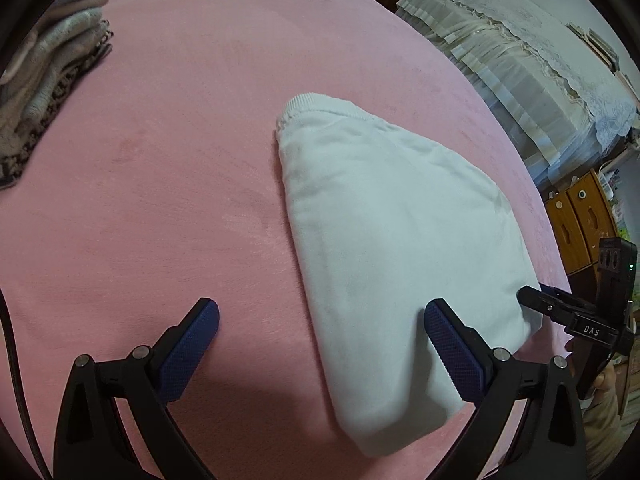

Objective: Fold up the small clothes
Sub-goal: 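Grasp the folded shirt from its sides with both grippers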

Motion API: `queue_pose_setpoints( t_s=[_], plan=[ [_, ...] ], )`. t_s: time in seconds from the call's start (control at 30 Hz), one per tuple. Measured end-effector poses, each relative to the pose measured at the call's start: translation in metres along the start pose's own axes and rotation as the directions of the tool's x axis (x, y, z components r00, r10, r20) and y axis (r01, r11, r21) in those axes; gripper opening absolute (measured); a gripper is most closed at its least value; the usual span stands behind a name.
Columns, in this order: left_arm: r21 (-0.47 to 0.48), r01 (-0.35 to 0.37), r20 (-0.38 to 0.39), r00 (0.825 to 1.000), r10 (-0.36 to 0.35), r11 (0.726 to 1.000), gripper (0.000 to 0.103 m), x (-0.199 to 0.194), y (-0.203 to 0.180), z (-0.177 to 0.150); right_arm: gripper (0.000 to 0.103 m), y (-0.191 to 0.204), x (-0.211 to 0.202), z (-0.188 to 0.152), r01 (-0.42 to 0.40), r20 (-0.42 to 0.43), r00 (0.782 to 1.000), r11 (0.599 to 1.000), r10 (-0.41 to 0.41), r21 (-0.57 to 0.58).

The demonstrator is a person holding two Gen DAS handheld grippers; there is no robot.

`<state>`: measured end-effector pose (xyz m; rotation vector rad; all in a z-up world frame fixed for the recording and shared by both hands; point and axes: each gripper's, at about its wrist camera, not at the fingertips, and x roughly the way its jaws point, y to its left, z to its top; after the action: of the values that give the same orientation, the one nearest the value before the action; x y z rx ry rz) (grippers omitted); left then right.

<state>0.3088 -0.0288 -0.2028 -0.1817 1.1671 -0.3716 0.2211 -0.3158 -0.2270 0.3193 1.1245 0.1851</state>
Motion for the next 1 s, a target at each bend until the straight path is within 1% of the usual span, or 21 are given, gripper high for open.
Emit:
queue_pose_setpoints(
  t_s=[0.23,0.37,0.5,0.63,0.7,0.77,0.83,0.87,1.0],
  plan=[
    [-0.013,0.057,-0.02,0.998,-0.057,0.998,0.102,0.016,-0.006,0.003,0.07,-0.01,0.011,0.005,-0.072,-0.02,0.997,0.997,0.073,0.032],
    [-0.035,0.106,-0.03,0.994,-0.108,0.994,0.102,0.025,-0.008,0.006,0.07,-0.018,0.015,0.006,-0.122,-0.018,0.992,0.991,0.123,0.05],
    [-0.062,0.154,-0.033,0.987,-0.156,0.986,0.102,0.033,-0.007,0.006,0.072,-0.026,0.019,0.008,-0.184,-0.027,0.982,0.98,0.187,0.074],
    [-0.074,0.215,-0.038,0.975,-0.219,0.974,0.102,0.04,-0.009,0.005,0.071,-0.031,0.024,0.012,-0.244,-0.036,0.968,0.966,0.248,0.085],
    [-0.072,0.241,-0.036,0.969,-0.244,0.968,0.102,0.042,-0.011,0.003,0.07,-0.032,0.027,0.015,-0.275,-0.041,0.959,0.958,0.279,0.082],
    [-0.071,0.269,-0.034,0.962,-0.272,0.96,0.102,0.045,-0.015,0.003,0.06,-0.031,0.031,0.018,-0.312,-0.05,0.947,0.947,0.317,0.082],
    [-0.074,0.287,-0.032,0.956,-0.29,0.955,0.102,0.05,-0.019,0.003,0.055,-0.03,0.039,0.022,-0.345,-0.061,0.934,0.934,0.351,0.092],
    [-0.075,0.288,-0.031,0.956,-0.291,0.955,0.102,0.052,-0.019,0.004,0.053,-0.028,0.043,0.023,-0.355,-0.064,0.93,0.93,0.361,0.094],
    [-0.071,0.283,-0.034,0.958,-0.286,0.957,0.103,0.059,-0.026,0.005,0.053,-0.021,0.053,0.031,-0.392,-0.064,0.915,0.915,0.398,0.093]
  ],
)
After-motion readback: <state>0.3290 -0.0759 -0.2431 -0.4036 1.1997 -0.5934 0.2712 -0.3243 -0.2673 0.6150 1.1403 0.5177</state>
